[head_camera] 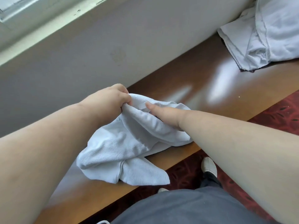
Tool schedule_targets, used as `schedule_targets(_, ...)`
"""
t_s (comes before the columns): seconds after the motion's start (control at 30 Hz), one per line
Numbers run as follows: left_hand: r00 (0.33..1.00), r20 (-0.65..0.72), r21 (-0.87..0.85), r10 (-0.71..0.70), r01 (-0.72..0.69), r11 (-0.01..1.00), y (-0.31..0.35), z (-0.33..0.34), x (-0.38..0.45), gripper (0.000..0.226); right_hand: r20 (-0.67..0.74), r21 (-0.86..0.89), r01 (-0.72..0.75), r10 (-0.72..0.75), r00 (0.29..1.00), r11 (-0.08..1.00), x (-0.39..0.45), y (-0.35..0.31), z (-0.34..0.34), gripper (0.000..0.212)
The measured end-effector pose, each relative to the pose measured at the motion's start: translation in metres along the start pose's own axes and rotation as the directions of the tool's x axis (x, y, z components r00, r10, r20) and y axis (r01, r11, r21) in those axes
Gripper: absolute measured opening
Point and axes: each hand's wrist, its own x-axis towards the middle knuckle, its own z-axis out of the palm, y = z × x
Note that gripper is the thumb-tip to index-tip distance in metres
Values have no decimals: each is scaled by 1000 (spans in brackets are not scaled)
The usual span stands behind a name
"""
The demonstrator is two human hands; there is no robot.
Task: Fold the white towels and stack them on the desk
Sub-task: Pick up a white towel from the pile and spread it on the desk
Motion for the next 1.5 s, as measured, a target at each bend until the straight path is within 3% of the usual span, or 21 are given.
schedule_targets(0.1, 999, -43, -125, -25, 19, 992, 4, 6, -2, 38, 348, 375, -122, -18, 937, 919, 6, -5, 0, 63)
schedule_targets(0.17, 997, -77, -199, -28, 12, 980, 8, 11, -2, 38, 439, 511, -154, -102, 893, 846, 6, -3, 2, 59)
schedule_targets(0.27, 986, -113, -285, -125, 89, 954, 13, 16, -1, 34, 373, 695, -155, -168, 912, 702, 7, 2, 2, 43)
schedule_targets(0.33, 977, -105, -325, -188, 145, 935, 14, 20, 1, 35, 347, 782, -149, -224, 911, 605, 7, 5, 0, 53)
schedule_targets(0.4, 972, -108, -357, -208, 158, 921, 15, 22, 2, 38, 373, 801, -178, -246, 895, 571, 6, 6, -1, 65)
schedule_targets(0.5, 970, -105, -395, -221, 164, 904, 20, 25, 3, 42, 379, 812, -208, -221, 898, 545, 4, 7, -4, 60)
schedule_targets(0.6, 971, -83, -400, -223, 172, 900, 24, 32, 6, 42, 268, 821, -116, -198, 943, 559, 0, -2, -8, 43)
schedule_targets(0.67, 969, -65, -410, -238, 192, 892, 25, 34, 9, 37, 115, 840, 28, -228, 967, 542, 1, -10, -14, 31)
schedule_targets(0.77, 974, -37, -478, -222, 177, 860, 29, 32, 14, 46, -93, 723, 239, -251, 963, 648, 0, -22, -26, 31)
schedule_targets(0.83, 986, -32, -492, -164, 127, 861, 33, 26, 19, 63, -79, 620, 281, -298, 951, 732, -2, -27, -35, 41)
schedule_targets(0.93, 989, -66, -450, -134, 90, 888, 38, 15, 31, 70, -23, 489, 311, -344, 939, 815, -1, -36, -45, 61)
schedule_targets(1.1, 974, -59, -412, -217, 174, 894, 27, 6, 45, 28, -18, 412, 356, -384, 923, 839, 13, -26, -55, 83)
schedule_targets(1.17, 968, -67, -449, -241, 187, 874, 22, 8, 46, 12, -25, 189, 336, -338, 941, 922, 21, -6, -61, 96)
schedule_targets(1.23, 957, -83, -505, -277, 199, 840, 18, 9, 45, 8, 48, -74, 218, -215, 976, 973, 28, 20, -66, 106)
schedule_targets(1.3, 948, -108, -546, -300, 195, 815, 13, 9, 43, 10, 166, -376, 80, -18, 986, 923, 33, 45, -65, 105)
schedule_targets(1.37, 946, -130, -564, -297, 176, 807, 8, 10, 41, 7, 185, -588, 23, 107, 977, 809, 39, 62, -55, 94)
schedule_targets(1.43, 946, -142, -564, -293, 166, 809, 5, 12, 39, 5, 160, -630, 35, 85, 984, 776, 43, 69, -46, 76)
schedule_targets(1.5, 942, -159, -553, -297, 164, 817, 2, 14, 38, 6, 172, -556, 64, 40, 984, 829, 43, 69, -45, 64)
